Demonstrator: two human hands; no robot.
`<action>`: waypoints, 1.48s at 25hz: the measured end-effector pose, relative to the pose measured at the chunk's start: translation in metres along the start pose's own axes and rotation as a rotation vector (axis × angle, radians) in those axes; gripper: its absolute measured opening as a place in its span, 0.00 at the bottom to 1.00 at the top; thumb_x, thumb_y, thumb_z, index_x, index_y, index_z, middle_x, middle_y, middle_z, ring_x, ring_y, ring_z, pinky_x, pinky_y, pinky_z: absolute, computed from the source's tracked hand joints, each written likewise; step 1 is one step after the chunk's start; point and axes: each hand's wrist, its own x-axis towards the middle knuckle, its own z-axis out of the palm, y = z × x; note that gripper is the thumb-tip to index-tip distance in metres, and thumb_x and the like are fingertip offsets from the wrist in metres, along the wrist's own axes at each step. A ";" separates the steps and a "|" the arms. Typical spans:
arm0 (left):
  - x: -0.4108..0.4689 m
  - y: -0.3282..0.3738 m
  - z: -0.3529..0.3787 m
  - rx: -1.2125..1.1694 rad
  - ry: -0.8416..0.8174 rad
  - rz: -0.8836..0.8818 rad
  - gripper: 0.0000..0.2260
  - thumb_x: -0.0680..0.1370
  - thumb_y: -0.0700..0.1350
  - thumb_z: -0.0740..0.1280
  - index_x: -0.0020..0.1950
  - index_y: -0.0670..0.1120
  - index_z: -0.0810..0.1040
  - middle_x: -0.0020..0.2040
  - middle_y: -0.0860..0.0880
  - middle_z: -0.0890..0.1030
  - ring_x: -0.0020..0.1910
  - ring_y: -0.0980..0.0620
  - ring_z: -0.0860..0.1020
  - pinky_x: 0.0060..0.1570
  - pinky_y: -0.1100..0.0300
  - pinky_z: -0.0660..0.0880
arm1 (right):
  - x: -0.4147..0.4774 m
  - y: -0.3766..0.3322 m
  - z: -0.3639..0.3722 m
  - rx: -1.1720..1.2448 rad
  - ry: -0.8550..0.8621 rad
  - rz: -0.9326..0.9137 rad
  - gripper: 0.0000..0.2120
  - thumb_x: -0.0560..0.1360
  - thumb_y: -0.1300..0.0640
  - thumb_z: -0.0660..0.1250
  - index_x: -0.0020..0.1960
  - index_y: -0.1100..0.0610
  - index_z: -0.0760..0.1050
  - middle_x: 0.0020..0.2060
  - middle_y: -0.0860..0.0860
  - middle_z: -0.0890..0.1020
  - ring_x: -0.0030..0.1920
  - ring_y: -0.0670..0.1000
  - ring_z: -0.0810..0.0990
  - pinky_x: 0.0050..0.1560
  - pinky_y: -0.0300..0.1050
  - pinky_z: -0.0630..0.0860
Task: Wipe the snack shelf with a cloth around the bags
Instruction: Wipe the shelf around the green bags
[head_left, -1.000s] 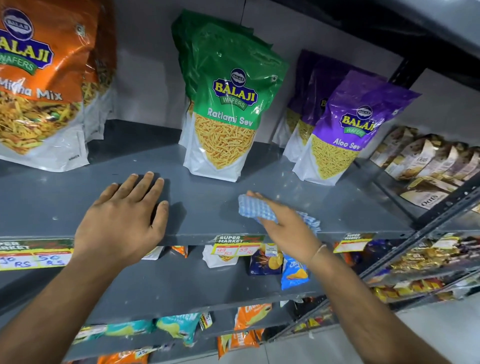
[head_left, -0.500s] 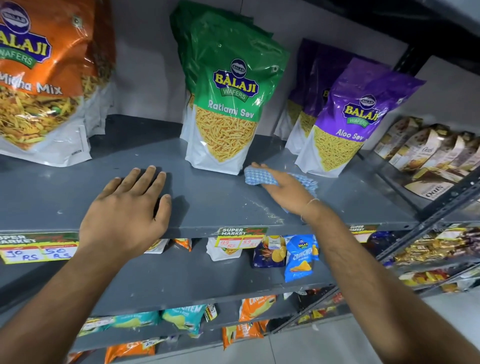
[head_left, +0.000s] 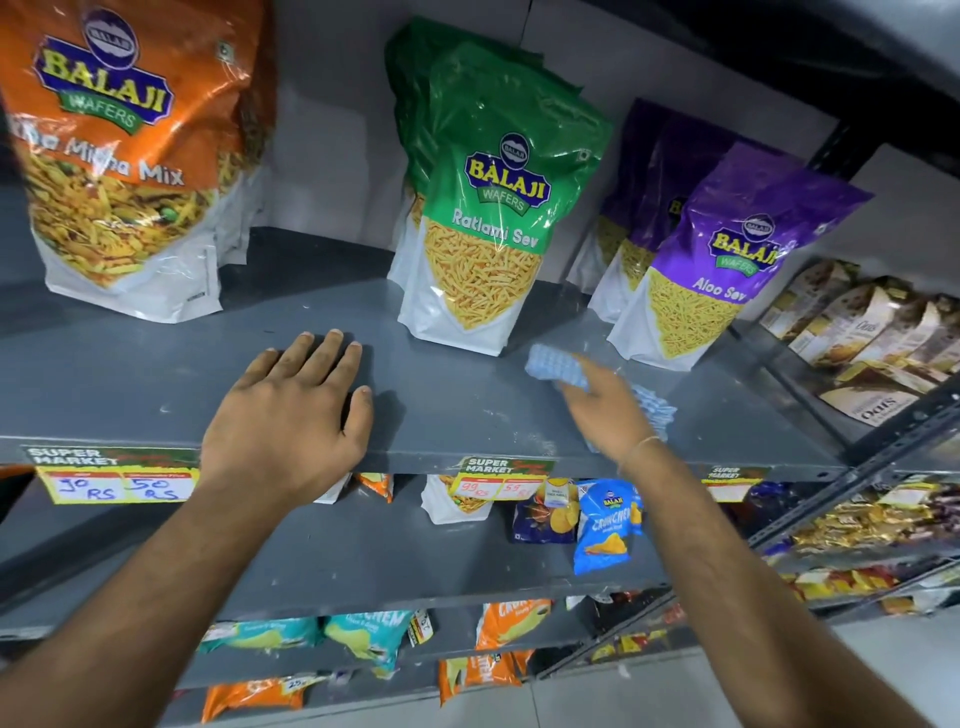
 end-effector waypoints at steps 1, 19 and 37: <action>0.000 0.000 -0.001 -0.003 0.001 0.003 0.30 0.82 0.57 0.48 0.79 0.46 0.70 0.80 0.45 0.70 0.79 0.42 0.67 0.78 0.41 0.64 | -0.004 -0.003 0.010 -0.016 -0.052 -0.029 0.17 0.80 0.59 0.62 0.67 0.49 0.76 0.57 0.47 0.83 0.58 0.52 0.81 0.60 0.47 0.76; 0.001 -0.001 -0.004 0.025 -0.089 0.010 0.31 0.80 0.53 0.45 0.81 0.45 0.67 0.82 0.45 0.67 0.81 0.43 0.64 0.79 0.43 0.61 | -0.021 -0.027 -0.002 -0.021 0.070 -0.147 0.17 0.79 0.60 0.63 0.66 0.51 0.77 0.53 0.52 0.85 0.52 0.51 0.82 0.51 0.41 0.74; 0.007 -0.003 -0.011 -0.074 -0.234 0.029 0.39 0.75 0.57 0.34 0.85 0.45 0.53 0.86 0.49 0.51 0.85 0.53 0.49 0.82 0.53 0.47 | -0.115 -0.072 0.029 0.216 -0.511 -0.364 0.24 0.77 0.66 0.62 0.70 0.51 0.74 0.66 0.44 0.79 0.68 0.41 0.75 0.72 0.41 0.68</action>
